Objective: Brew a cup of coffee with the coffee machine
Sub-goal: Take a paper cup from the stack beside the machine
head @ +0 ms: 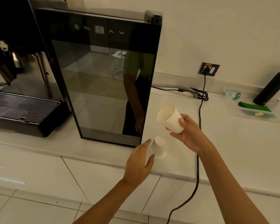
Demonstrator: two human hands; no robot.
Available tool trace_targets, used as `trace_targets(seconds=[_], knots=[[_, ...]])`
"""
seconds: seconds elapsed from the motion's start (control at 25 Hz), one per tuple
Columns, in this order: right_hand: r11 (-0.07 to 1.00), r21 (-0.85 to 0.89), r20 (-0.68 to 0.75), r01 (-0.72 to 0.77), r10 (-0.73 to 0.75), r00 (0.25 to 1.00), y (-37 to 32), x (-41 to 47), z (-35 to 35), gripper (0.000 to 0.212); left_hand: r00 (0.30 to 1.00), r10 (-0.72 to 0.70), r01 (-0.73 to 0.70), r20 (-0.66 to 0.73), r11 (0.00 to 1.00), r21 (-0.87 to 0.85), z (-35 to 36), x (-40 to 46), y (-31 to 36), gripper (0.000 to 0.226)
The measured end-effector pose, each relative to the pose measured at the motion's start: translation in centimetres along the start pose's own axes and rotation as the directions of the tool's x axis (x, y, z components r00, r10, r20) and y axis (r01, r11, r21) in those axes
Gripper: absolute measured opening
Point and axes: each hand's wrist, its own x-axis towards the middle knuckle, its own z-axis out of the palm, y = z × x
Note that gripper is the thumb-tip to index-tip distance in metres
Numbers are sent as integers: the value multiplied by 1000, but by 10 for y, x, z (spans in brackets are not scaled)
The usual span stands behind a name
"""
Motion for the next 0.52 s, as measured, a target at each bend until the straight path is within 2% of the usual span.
trace_targets(seconds=[0.04, 0.12, 0.2, 0.28, 0.36, 0.44, 0.52], knots=[[999, 28, 78, -19, 17, 997, 7, -1, 8, 68, 998, 33, -35, -56, 999, -35, -14, 0, 3, 41], [998, 22, 207, -51, 45, 977, 24, -2, 31, 81, 995, -18, -5, -100, 974, -225, -45, 8, 12, 26], [996, -37, 295, -76, 83, 952, 48, 2, 66, 98, 983, -120, 49, -142, 903, -427, -84, 13, 14, 24], [991, -81, 363, -102, 125, 924, 76, 6, 112, 107, 959, -211, 90, -188, 858, -505, -128, 11, 7, 25], [985, -99, 383, -140, 167, 908, 98, 9, 164, 103, 941, -267, 121, -206, 838, -532, -175, -1, -6, 26], [980, -98, 384, -174, 198, 902, 118, 15, 222, 89, 945, -245, 104, -218, 855, -508, -226, -19, -24, 30], [978, -89, 417, -187, 207, 885, 138, 22, 276, 72, 945, -230, 101, -232, 881, -462, -276, -38, -42, 48]])
